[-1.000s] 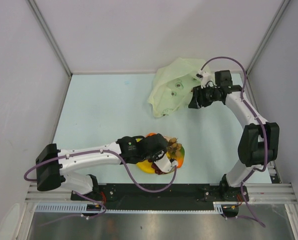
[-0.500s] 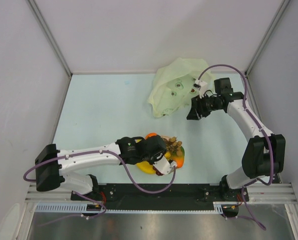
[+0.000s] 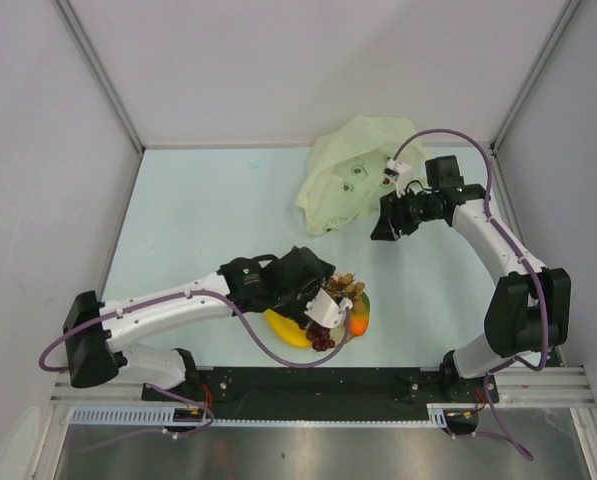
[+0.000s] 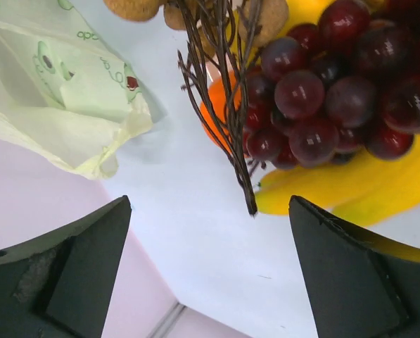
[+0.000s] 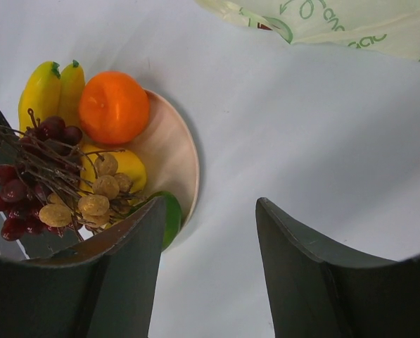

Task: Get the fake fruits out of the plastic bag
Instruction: Place the fake fruit on the plate, then reset both arms

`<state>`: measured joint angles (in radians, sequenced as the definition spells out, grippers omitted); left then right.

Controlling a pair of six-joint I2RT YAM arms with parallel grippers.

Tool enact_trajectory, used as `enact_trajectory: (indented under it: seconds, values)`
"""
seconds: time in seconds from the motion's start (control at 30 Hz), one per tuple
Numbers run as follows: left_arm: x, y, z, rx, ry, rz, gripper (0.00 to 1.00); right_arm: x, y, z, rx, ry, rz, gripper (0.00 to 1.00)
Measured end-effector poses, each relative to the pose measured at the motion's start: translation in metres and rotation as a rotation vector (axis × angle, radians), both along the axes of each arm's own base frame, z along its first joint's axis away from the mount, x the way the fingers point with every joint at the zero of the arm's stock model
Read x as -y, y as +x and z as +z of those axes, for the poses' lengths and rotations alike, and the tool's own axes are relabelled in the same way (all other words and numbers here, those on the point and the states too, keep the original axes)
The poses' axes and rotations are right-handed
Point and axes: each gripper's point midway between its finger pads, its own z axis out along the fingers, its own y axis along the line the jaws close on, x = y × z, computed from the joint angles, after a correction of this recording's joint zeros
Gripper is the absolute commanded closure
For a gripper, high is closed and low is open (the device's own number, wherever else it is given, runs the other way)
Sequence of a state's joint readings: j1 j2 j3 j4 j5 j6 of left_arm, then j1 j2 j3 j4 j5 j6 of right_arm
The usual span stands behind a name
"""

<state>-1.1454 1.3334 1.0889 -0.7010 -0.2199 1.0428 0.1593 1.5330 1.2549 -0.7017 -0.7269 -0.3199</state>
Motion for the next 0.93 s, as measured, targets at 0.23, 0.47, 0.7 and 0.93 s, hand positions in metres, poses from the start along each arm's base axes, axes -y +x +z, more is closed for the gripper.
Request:
enact_trajectory:
  seconds: [0.23, 0.47, 0.7, 0.93]
  values:
    - [-0.034, -0.006, 0.040, -0.019, -0.148, 0.031, 0.00, 0.004, -0.003, -0.003, 0.001, -0.030, 0.005, 0.01]
    - [-0.112, 0.048, 0.100, 0.160, -0.595, 0.491, 0.00, 0.038, 0.010, 0.019, 0.097, -0.127, -0.180, 0.00]
    - [-0.190, 0.099, 0.104, 0.084, -1.003, 1.100, 0.00, 0.071, 0.030, 0.051, 0.195, -0.178, -0.503, 0.00]
    - [-0.223, 0.113, 0.077, 0.002, -1.130, 1.351, 0.00, 0.096, 0.032, 0.046, 0.196, -0.276, -0.637, 0.00]
